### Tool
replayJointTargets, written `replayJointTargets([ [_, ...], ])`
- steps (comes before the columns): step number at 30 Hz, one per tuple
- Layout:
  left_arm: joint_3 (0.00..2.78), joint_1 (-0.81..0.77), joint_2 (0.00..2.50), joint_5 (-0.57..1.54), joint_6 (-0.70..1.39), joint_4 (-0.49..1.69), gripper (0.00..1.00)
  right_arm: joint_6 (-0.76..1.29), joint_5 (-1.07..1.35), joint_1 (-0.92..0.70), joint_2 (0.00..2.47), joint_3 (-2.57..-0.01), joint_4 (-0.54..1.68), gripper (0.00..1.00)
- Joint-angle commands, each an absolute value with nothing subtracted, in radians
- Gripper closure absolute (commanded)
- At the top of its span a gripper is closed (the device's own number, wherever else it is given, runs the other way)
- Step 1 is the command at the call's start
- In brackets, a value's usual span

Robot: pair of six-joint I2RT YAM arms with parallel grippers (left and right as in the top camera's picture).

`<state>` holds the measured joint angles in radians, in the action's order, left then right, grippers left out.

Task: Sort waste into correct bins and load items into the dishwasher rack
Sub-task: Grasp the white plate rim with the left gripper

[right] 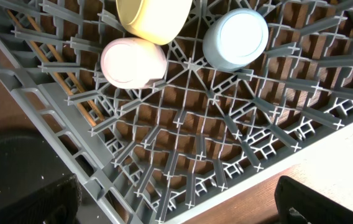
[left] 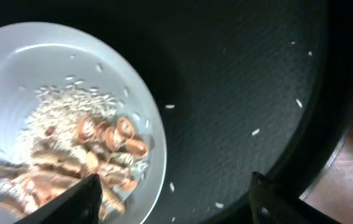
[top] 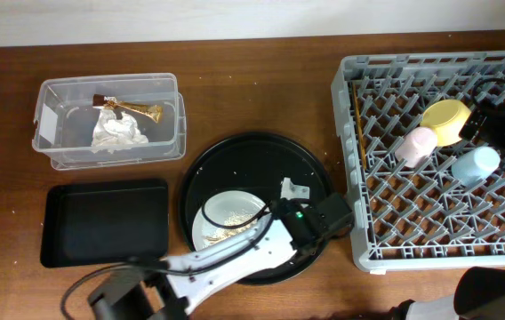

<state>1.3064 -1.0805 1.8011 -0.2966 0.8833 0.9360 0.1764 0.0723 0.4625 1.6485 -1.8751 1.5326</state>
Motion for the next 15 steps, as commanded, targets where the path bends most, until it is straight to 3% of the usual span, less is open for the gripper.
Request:
replayJointTargets([
  [1, 1.306, -1.082, 1.870, -0.323, 0.893, 0.902, 0.27, 0.177, 0.075, 0.465, 1.649, -1.870, 1.530, 0.02],
  [15, 1.306, -1.082, 2.028, -0.326, 0.931, 0.848, 0.38, 0.178, 0.075, 0.465, 1.649, -1.870, 1.530, 0.02],
])
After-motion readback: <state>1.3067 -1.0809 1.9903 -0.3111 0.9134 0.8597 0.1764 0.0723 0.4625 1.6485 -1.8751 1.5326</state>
